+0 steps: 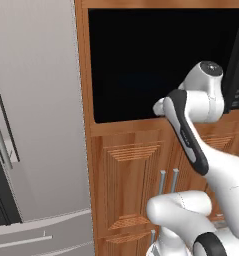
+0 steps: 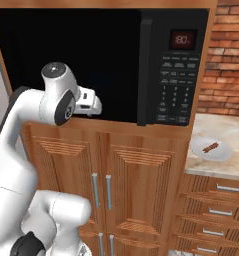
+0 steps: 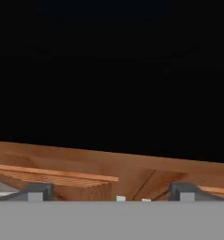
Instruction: Pick the kebab skewer from the counter and place it in the microwave. Then turn on the microwave.
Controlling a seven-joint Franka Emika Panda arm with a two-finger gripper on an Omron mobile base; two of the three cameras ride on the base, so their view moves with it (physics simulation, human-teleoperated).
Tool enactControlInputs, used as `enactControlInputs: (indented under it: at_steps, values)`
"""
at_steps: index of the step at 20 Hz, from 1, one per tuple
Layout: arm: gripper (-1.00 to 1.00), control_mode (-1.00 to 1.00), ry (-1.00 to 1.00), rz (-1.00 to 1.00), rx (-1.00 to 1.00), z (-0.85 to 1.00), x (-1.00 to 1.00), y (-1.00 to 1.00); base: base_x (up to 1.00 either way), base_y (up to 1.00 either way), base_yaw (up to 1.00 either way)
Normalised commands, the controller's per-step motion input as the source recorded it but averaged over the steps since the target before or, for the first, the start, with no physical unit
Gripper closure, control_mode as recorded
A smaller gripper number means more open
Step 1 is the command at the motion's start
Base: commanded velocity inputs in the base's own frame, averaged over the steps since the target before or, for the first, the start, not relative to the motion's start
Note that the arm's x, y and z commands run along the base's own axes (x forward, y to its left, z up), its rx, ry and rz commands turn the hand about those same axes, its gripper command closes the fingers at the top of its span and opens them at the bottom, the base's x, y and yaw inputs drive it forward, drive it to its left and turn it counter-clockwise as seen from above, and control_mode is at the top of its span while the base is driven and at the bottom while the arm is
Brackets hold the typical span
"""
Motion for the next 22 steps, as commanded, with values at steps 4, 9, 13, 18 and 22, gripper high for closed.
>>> enactControlInputs:
  at_steps: [4,9,13,18,22]
  values:
    - [-1.00,-1.00,-0.47,0.01,0.00,0.07,-0.39,-0.37,0.00,0.00,0.00]
    - [-1.00,-1.00,-0.46,0.00,0.00,0.02,-0.36,-0.33,0.00,0.00,0.00]
    - [-1.00,-1.00,-0.42,0.00,0.00,0.05,-0.26,-0.31,0.00,0.00,0.00]
    - [-1.00,-1.00,-0.33,0.00,0.00,0.16,-0.02,-0.18,0.00,0.00,0.00]
    - [-1.00,-1.00,-0.25,0.00,0.00,0.26,0.00,-0.22,0.00,0.00,0.00]
